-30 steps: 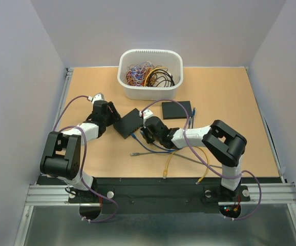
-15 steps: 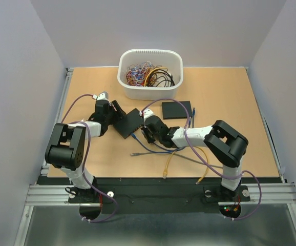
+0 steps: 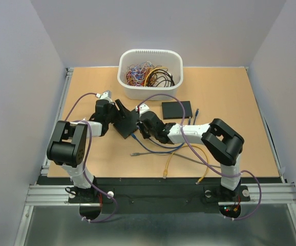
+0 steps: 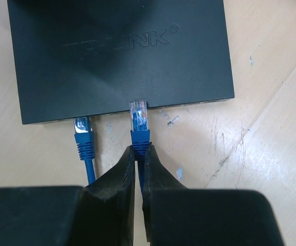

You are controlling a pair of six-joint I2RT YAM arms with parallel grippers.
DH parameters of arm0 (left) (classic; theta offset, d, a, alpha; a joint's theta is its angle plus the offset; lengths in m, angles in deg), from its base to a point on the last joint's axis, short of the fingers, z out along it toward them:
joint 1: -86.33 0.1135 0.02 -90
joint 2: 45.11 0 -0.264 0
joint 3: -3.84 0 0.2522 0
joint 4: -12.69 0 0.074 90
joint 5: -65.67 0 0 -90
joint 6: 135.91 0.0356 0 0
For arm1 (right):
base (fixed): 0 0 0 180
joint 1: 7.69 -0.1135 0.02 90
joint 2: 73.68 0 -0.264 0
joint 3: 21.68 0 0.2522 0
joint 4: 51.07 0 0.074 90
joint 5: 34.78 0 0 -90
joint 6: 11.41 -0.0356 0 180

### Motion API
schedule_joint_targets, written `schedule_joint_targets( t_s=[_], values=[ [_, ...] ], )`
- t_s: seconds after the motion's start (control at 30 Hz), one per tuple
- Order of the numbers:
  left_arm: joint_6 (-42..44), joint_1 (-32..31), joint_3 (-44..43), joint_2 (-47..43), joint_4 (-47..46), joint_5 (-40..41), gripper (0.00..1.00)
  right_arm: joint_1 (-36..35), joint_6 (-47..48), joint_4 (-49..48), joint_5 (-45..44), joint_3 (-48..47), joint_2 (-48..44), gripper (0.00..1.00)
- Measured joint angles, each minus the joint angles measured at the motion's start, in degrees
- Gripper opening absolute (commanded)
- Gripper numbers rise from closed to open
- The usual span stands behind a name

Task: Insert the plug into the switch port

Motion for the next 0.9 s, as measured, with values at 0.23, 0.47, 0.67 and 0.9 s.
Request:
schedule_joint_targets(
  t_s=[0.23,0.47,0.67,0.9],
  values=[
    [-0.28,0.00,0.35,0.00,-0.92,-1.05,0.71,-0.02,-0.68,0.11,-0.20,-0.02,0.17,0.00],
    [-0.48,0.00,0.35,0.00,-1.27,-1.49,0.71,-0.35,-1.92,0.61,-0.79,2.69,-0.74,0.01],
    [-0.50,0.00,0.39,0.00,-1.27,-1.53,0.71,-0.66,-2.12,1.86,-0.81,3.02,-0.74,0.01],
    [-0.68,-0.02,0.85,0.04,-1.92,-1.68,0.71,-0.79,-2.10,1.99,-0.90,2.25,-0.31,0.01]
  ],
)
